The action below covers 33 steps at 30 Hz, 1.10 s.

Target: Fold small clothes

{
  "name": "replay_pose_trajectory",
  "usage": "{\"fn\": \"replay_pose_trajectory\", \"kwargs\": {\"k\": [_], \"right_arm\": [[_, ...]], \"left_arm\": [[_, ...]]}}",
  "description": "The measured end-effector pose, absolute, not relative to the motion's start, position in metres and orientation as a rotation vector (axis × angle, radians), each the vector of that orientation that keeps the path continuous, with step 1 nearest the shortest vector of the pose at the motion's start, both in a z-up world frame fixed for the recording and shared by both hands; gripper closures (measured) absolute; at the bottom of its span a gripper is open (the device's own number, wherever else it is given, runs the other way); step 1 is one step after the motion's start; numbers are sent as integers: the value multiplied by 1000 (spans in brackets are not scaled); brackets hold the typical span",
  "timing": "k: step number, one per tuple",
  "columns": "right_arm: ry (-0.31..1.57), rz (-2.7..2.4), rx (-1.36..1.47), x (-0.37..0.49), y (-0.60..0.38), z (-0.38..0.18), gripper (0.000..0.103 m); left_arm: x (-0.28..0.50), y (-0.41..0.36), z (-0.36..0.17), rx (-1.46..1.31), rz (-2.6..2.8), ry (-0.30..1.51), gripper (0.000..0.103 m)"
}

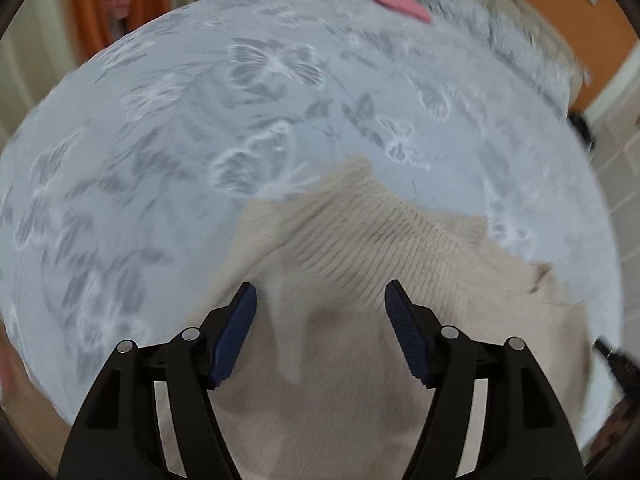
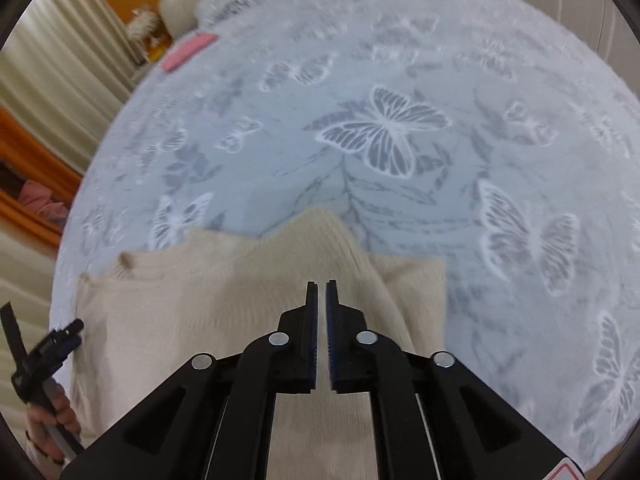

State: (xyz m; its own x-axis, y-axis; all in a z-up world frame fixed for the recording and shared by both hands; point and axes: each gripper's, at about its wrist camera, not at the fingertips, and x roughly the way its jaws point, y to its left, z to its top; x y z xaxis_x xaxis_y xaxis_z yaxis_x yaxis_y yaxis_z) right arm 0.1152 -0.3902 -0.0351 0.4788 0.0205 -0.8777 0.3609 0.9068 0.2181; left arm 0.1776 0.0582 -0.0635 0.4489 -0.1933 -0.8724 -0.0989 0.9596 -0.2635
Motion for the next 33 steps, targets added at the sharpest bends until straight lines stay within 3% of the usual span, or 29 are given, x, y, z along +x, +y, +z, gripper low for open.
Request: {"fn": "replay_pose_trajectory", "kwargs": {"k": [3,5,8,15,16,17,18,19,21,24,26,30,33], "right_arm": [[1081,-254,398,69,-393,-37,78],[1102,-290,418,35,-398,-44,59],[1136,-299,512,-6,-406,-58,46],[1109,-225,879,-32,-407,-106,32],[1092,-226,892,-30,-406,-107,32],[1084,-221,904,-23,-405,-108,46],[1086,-202,914,-15,-403,-106,70],[1084,-178,924,-9,-400,-101,81],[996,-155,875,-7,-397,-65,83],[900,-113,771,-17,-390,-10,84],[910,-124,692,-24,-390,-5,84],[1161,-255,703,-36,-415,-99,82],[1101,-258,745,-47,-410,-93,76]], "left_arm": [[142,98,-61,-427,-18,1096,30],[119,120,-65,-483,12,1116,30],[92,141,-73,-537,45,1140,28],[67,143,-102,-763,42,1203,22],[69,140,-104,-768,54,1198,23],[71,137,-103,-760,72,1196,31],[74,134,-101,-756,76,1190,63],[77,132,-97,-767,59,1191,74],[78,137,-77,-798,62,1161,85],[71,146,-44,-780,30,1120,86],[65,148,-45,-724,57,1161,86],[60,143,-99,-651,129,1290,86],[53,136,-98,-617,133,1247,85]]}}
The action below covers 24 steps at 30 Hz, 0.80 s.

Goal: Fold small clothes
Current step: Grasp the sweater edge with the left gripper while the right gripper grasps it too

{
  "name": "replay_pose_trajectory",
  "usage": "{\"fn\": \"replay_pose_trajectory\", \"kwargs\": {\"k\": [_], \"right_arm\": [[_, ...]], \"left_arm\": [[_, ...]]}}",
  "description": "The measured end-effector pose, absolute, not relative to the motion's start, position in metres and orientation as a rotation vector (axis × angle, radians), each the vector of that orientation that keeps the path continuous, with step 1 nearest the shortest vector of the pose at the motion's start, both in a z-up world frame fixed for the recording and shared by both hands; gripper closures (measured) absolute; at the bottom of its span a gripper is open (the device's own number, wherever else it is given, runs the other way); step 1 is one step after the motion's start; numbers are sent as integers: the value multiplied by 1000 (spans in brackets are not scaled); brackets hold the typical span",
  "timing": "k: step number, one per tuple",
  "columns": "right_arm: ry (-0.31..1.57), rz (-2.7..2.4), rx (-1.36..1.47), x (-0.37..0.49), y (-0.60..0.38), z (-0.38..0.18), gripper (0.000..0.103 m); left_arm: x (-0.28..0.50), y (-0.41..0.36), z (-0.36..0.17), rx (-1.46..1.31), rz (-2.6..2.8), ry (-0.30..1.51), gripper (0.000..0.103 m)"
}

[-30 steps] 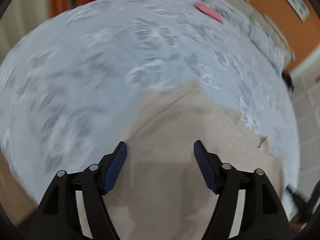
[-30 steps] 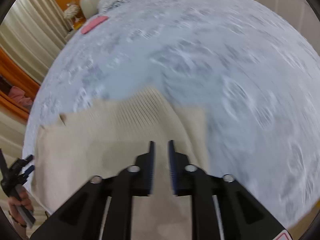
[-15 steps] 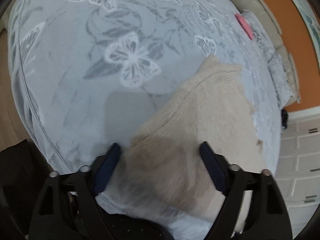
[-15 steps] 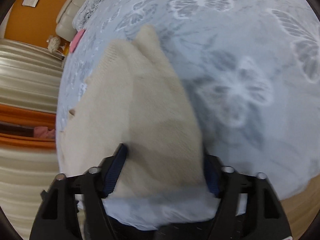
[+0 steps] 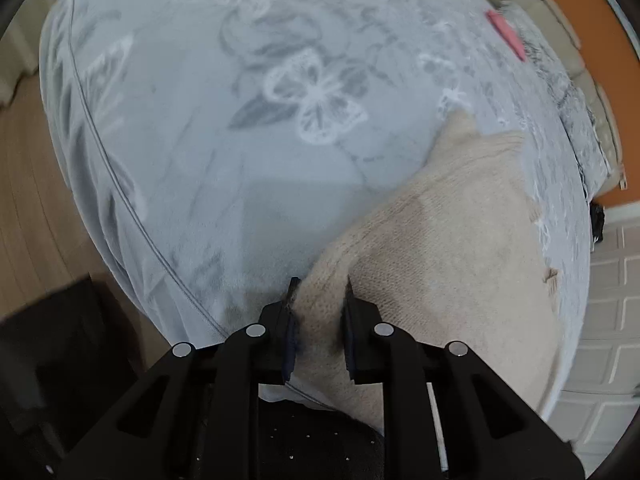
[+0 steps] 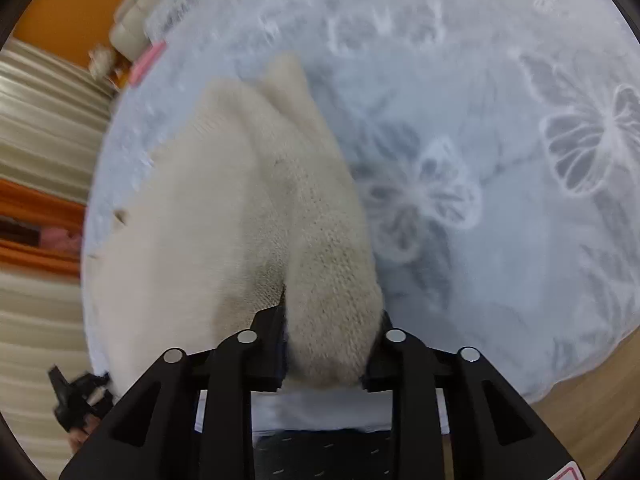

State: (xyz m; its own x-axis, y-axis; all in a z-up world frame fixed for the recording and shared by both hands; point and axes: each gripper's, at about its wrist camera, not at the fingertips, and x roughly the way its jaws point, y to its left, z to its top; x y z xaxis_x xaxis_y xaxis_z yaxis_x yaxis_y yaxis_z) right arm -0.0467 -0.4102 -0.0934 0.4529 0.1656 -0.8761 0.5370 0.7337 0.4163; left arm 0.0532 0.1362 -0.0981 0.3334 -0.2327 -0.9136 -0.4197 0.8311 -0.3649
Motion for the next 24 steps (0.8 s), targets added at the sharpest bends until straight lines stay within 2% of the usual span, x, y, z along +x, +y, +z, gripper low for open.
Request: {"fn": "replay_pose_trajectory", "kwargs": {"k": [1,7,8,10,11,12,14,15,16,17,20,21,23,24], "right_arm": [[1092,-266,732,-48,-407,-86,70],[1002,-343,466,-46,-374,-18,67],[985,-318,451,-41,-370,-10,67],[989,-224,389,-14,-346,4,67],[1005,-177,358,-2,-334,5,67],[1027,-109,320,17,-315,3,67],[1061,-25,271,41,-289,-3,78],[1083,20,252,59,-272,-11,83],[1110,53,244,76,-262,-18,94],[1140,81,239,88,-252,-27,99],[1234,123,186,127,-216,-61,100],[1261,125,174,136,-211,-72,100],[1327,117,150,145,-204,-94,100],[1346,109,135,150,-199,-105,101]], "left_arm": [[53,134,-94,-599,122,1240,85],[54,141,-93,-634,112,1253,81],[54,140,-92,-643,114,1251,76],[48,141,-90,-672,104,1232,61],[49,139,-90,-691,96,1228,50],[48,137,-91,-730,83,1230,45],[48,131,-94,-789,68,1229,38],[49,130,-95,-795,74,1226,38],[50,128,-97,-795,77,1227,38],[51,127,-100,-796,81,1232,40],[55,129,-105,-804,81,1238,67],[55,131,-104,-812,75,1234,70],[58,134,-100,-814,59,1222,85],[57,135,-97,-808,58,1220,88]]}}
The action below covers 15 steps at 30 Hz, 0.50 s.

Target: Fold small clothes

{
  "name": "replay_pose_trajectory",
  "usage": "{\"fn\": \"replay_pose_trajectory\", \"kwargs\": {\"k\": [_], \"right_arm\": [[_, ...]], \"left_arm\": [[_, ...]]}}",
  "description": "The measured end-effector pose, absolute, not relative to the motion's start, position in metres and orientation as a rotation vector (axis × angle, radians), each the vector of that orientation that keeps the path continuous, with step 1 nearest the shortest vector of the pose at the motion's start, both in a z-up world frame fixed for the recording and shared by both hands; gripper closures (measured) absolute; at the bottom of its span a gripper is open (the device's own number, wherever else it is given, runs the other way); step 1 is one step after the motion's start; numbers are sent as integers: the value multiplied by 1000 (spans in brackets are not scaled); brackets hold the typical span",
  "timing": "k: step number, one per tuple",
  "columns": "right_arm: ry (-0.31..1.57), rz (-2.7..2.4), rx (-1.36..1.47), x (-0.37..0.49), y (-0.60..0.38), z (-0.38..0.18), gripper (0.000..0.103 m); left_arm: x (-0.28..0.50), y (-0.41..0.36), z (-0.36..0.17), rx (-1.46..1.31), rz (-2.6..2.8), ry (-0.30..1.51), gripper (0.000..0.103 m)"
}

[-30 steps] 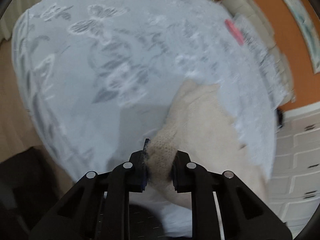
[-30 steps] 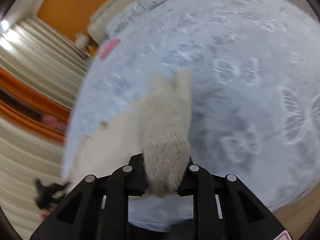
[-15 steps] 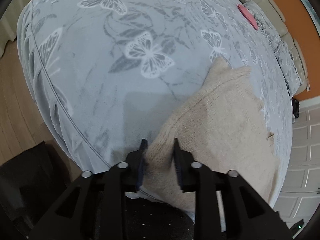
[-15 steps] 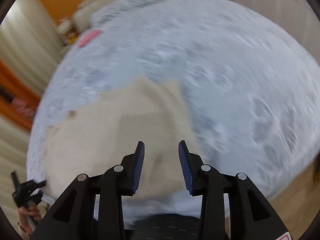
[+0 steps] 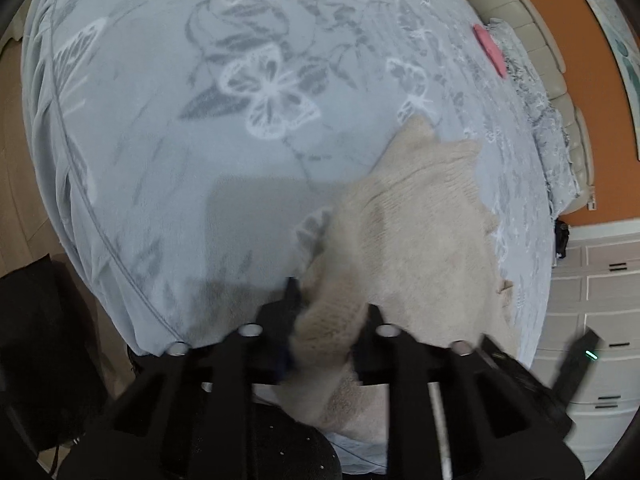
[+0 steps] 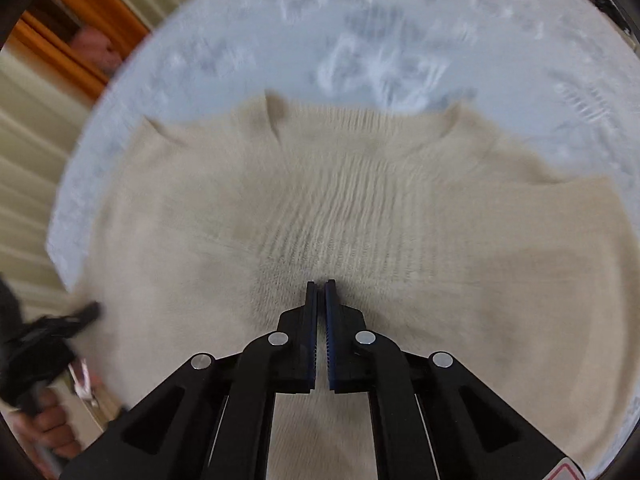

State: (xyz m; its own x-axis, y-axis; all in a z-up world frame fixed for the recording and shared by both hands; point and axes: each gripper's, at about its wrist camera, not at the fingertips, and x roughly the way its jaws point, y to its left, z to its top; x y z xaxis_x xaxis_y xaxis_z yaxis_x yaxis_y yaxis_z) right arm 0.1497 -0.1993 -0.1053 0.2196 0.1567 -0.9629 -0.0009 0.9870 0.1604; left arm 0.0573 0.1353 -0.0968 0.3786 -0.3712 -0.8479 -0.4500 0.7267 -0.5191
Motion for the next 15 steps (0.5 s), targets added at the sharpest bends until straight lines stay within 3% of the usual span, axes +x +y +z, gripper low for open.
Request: {"fn": "replay_pose_trajectory", "kwargs": {"k": [5,9,15], "right_arm": [[1363,110,187,162,-207,-113,103],[1348,152,325,156,-225,-107,103],[1117,111,581,84,-310,-47,93]], "left_arm": [[62,109,-42,-703,-82,1126,91],[68,34,24,-553,-309,1017,91],[51,-96,56,-344,-581,966,91]]}}
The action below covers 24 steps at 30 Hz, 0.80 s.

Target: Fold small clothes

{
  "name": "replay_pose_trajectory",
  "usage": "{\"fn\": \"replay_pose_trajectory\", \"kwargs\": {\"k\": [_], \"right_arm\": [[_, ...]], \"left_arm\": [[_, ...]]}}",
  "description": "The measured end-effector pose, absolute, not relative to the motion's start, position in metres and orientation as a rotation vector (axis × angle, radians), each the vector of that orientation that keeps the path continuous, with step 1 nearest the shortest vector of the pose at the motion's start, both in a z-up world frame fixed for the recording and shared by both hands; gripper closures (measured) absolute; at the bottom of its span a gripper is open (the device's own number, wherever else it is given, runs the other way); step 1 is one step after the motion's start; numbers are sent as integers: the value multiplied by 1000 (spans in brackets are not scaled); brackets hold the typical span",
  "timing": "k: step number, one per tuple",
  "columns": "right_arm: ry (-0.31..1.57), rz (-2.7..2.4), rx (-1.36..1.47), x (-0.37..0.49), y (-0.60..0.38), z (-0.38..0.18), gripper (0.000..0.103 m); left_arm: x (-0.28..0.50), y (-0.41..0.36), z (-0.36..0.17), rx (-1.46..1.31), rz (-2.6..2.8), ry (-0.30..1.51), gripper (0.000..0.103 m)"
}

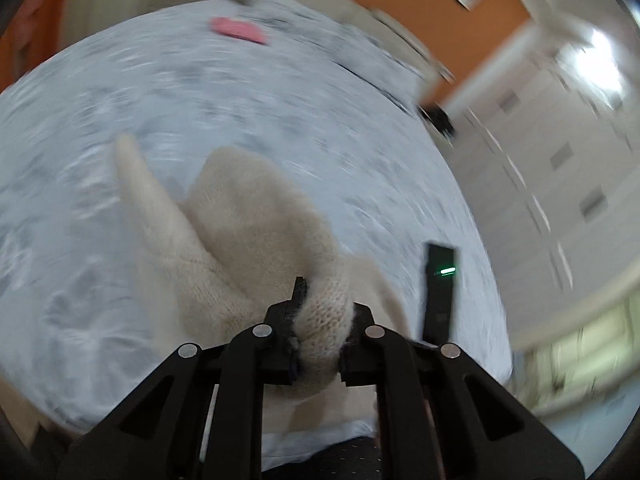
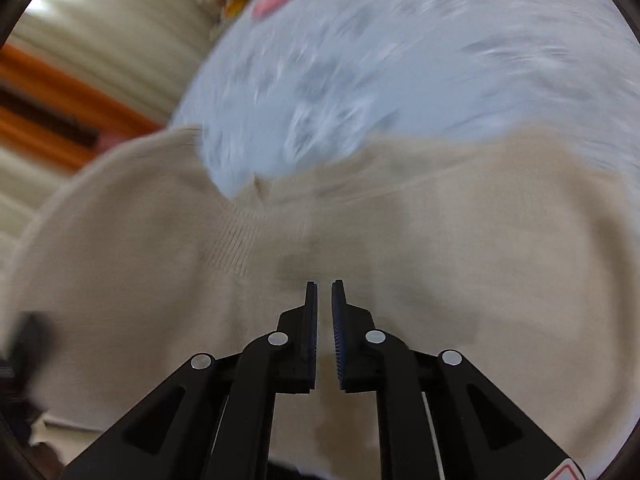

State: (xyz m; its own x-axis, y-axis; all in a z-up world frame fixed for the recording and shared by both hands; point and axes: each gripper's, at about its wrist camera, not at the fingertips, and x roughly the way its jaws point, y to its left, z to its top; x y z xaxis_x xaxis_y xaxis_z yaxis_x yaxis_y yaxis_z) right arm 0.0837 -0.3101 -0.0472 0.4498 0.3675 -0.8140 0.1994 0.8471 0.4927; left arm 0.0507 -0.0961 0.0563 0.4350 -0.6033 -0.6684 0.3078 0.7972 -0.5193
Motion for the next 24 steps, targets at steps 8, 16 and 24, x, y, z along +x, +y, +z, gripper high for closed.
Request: {"fn": "replay_pose_trajectory", "kwargs": {"k": [8,16,24], "right_arm": [[1114,-50,699,-20,-406,-46,81],[1091,110,682,11,-376,-29,38],[1288,311,556,72,-285,-65,45]], "left_arm": [[-4,-219,-56,19,-613,1228,69],[-47,-168,-4,-80,-613,1074,29],[-48,-100,-1,-144,-485,1114,28]]}}
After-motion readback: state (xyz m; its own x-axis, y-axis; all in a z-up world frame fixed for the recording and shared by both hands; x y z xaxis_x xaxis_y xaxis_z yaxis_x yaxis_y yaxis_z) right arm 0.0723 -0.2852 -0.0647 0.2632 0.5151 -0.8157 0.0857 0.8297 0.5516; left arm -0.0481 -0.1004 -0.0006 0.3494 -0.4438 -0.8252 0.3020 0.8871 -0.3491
